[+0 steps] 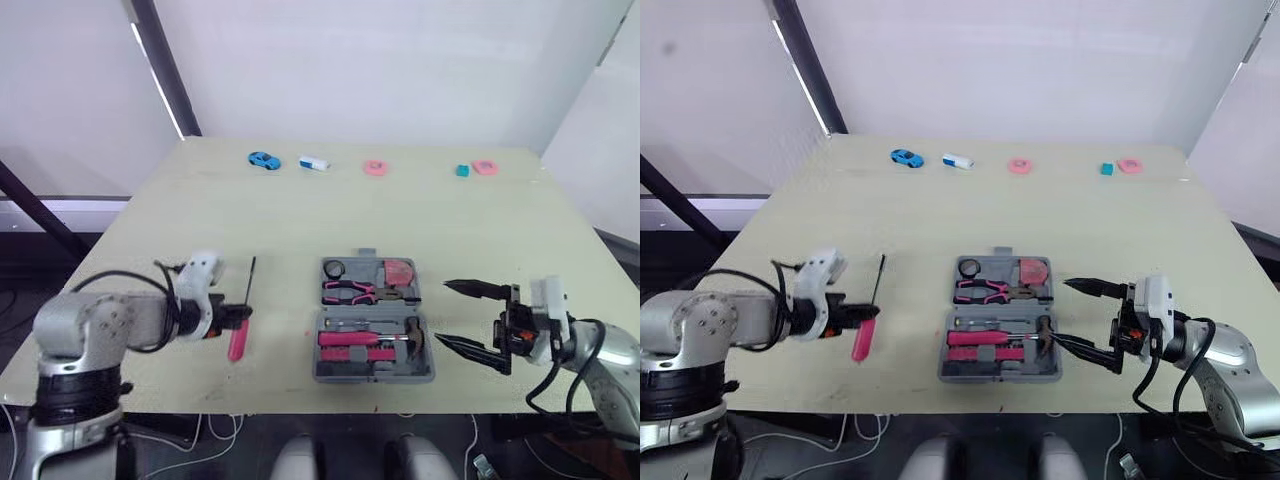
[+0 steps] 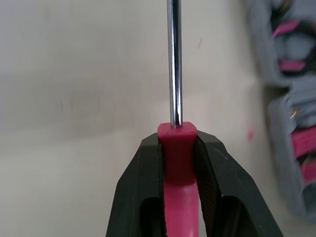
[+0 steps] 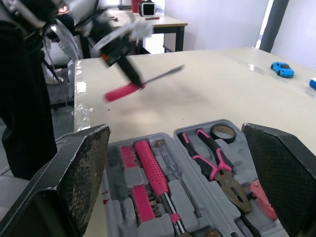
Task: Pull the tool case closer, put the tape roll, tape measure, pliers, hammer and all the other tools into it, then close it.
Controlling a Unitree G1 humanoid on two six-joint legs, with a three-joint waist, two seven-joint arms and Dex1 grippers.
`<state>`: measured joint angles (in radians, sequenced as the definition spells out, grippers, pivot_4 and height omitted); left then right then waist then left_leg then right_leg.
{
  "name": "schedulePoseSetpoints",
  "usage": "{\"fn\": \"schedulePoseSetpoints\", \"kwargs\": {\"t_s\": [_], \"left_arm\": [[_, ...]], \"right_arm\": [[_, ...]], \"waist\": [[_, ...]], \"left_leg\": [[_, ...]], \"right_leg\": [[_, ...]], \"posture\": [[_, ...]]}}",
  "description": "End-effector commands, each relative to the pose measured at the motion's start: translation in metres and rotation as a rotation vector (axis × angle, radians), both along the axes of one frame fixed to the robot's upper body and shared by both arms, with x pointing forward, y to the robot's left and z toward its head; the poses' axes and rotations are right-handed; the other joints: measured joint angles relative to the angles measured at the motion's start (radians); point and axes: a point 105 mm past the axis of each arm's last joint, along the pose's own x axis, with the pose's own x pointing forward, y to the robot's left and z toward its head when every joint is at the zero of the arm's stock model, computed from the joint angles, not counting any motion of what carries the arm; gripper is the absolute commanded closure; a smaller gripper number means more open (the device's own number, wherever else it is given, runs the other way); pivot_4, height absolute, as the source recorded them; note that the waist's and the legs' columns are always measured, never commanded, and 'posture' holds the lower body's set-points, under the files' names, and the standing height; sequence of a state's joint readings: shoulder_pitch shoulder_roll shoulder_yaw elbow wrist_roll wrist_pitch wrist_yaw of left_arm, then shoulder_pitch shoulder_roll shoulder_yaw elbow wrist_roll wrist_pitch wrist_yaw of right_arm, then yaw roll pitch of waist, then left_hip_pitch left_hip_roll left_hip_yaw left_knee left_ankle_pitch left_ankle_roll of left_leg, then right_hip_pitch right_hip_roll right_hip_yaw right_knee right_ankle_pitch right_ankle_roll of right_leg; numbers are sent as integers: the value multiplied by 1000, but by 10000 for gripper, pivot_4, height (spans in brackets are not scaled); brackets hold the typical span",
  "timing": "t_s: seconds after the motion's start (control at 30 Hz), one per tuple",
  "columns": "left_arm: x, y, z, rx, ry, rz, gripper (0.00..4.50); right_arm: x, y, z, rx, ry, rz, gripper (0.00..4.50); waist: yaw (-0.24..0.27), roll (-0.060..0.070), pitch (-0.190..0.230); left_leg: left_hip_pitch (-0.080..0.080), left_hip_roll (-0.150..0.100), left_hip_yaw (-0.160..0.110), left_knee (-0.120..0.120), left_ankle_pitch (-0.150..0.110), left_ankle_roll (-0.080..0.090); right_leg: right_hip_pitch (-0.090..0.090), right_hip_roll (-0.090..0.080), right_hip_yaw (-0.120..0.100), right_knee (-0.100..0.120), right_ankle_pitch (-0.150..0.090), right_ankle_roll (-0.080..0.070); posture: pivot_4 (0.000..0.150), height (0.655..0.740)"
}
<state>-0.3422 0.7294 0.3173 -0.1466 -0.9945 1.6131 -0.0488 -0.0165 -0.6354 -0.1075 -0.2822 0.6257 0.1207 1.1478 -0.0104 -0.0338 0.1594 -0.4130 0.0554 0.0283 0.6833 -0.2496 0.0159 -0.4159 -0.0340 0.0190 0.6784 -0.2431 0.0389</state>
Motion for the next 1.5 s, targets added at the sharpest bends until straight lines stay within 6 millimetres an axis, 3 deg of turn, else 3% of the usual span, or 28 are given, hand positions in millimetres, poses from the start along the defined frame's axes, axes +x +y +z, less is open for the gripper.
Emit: {"fn": "schedulePoseSetpoints", "kwargs": {"t_s": [0.03, 0.3, 0.37, 0.43, 0.53, 0.67, 0.97, 1.17, 1.37, 1.5], "left_arm": [[3, -1, 8, -18, -15, 31, 41574], [6, -4, 0, -1, 29, 77, 41574], [7, -6, -1, -4, 25, 86, 31115], [8, -7, -1, -2, 19, 94, 24969], [8, -6, -2, -3, 12, 109, 10818], [7, -2, -1, 34, -22, 144, 603], [-13, -18, -2, 103, -200, 143, 603], [-11, -61, 18, 70, -498, -18, 603], [-15, -43, -1, 177, -578, 90, 603], [-18, -46, -15, 161, -599, 132, 603]], "right_arm": [[1, -2, 10, 15, -41, -3, 0], [0, -2, 6, -10, -37, 8, 0], [-2, -2, 5, -9, -35, 8, 0], [-3, -1, 5, -9, -33, 6, 0], [-4, -1, 4, -9, -31, 6, 0], [-4, -1, 2, -16, -28, 8, 0], [-5, 3, -3, -23, -17, 26, 0], [-6, 5, -4, -25, -11, 41, 0], [-7, 4, -5, -32, -9, 38, 0], [-9, 4, -7, -32, -3, 35, 0]], "waist": [[7, 0, 0], [10, 0, 0], [9, 0, 0], [9, 0, 0], [8, 0, 0], [7, 0, 0], [5, 0, 0], [15, 2, 0], [18, 4, -1], [26, 4, -2]], "left_leg": [[0, 0, -1, 0, 0, 0], [0, -3, -3, 0, 0, 0], [0, -3, -3, 0, 0, 0], [0, -3, -3, 0, 0, 0], [1, -3, -3, 0, 0, 0], [1, -3, -3, 0, 0, 0], [1, -3, -2, 0, 0, 0], [1, -3, -1, 0, 0, 0], [2, -3, 8, -3, 0, 0], [2, -3, 10, -3, 0, 0]], "right_leg": [[0, 0, -1, 0, 0, 0], [2, 0, -2, -1, 0, 0], [2, 0, -2, 0, 0, 0], [2, 0, -2, 0, 0, 0], [2, 0, -2, -1, 0, 0], [2, 0, -2, -1, 0, 0], [3, -1, -1, -1, -1, -1], [3, -1, -1, -3, -2, -4], [3, 0, 3, -6, -2, -4], [3, 0, 3, -8, -2, -4]], "posture": [[1500, 7400], [1500, 7400], [1500, 7400], [1500, 7400], [1500, 7400], [1500, 7400], [1500, 7400], [1500, 7400], [1500, 7400], [1500, 7400]]}}
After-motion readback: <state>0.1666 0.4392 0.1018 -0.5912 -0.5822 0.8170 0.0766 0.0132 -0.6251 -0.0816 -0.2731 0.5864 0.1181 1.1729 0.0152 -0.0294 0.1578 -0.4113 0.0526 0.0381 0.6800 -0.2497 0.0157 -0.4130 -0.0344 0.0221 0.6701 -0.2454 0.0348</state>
